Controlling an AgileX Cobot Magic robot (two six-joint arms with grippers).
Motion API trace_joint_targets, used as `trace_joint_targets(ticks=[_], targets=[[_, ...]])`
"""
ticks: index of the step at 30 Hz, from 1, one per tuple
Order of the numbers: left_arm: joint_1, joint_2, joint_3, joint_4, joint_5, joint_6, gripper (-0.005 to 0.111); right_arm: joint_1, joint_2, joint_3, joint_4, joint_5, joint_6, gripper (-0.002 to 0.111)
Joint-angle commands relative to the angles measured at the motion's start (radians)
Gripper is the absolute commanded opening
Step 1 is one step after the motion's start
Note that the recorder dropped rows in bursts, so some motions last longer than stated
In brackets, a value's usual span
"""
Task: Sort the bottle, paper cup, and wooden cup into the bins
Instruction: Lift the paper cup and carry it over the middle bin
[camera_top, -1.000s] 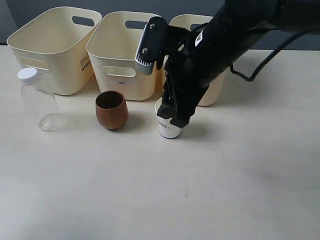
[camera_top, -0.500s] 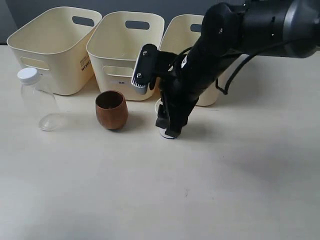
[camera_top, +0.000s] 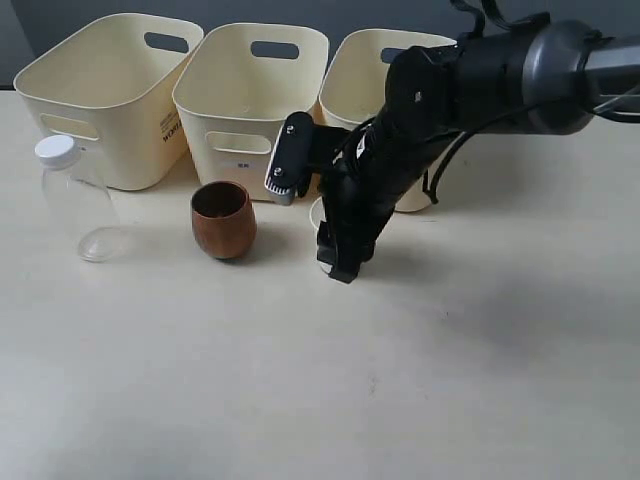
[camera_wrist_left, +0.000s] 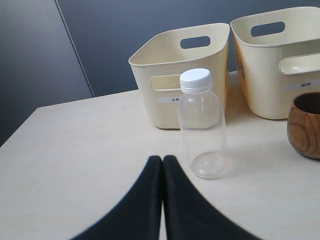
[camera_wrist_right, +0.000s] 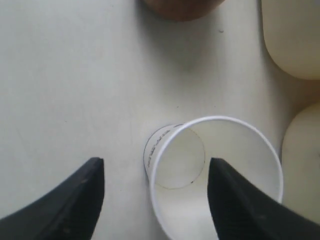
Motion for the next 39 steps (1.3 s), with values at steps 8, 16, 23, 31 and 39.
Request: trace_joint_targets(ticks=[8, 16, 23, 31, 39], targets=[[-0.001, 0.004, -0.005, -0.002, -0.003, -0.002, 0.0, -0.001, 0.039, -0.004, -0.009, -0.006, 0.011, 0.018], [-0.001, 0.004, -0.005, -0.002, -0.003, -0.002, 0.0, -0.001, 0.034, -0.004, -0.007, -0.005, 0.015, -0.001], [-0.001, 0.004, -0.005, -0.002, -0.003, -0.002, 0.0, 0.031, -0.099, -0.03, -0.003, -0.035, 0.015, -0.001], [-0.001, 0.004, -0.005, -0.002, -0.003, -0.002, 0.0, 0.069, -0.258, -0.168, 0.073, -0.099, 0.017, -0.001], [-0.001, 0.004, -0.005, -0.002, -0.003, -0.002, 0.0, 0.069, -0.148, -0.322, 0.1, -0.231, 0.02, -0.001]])
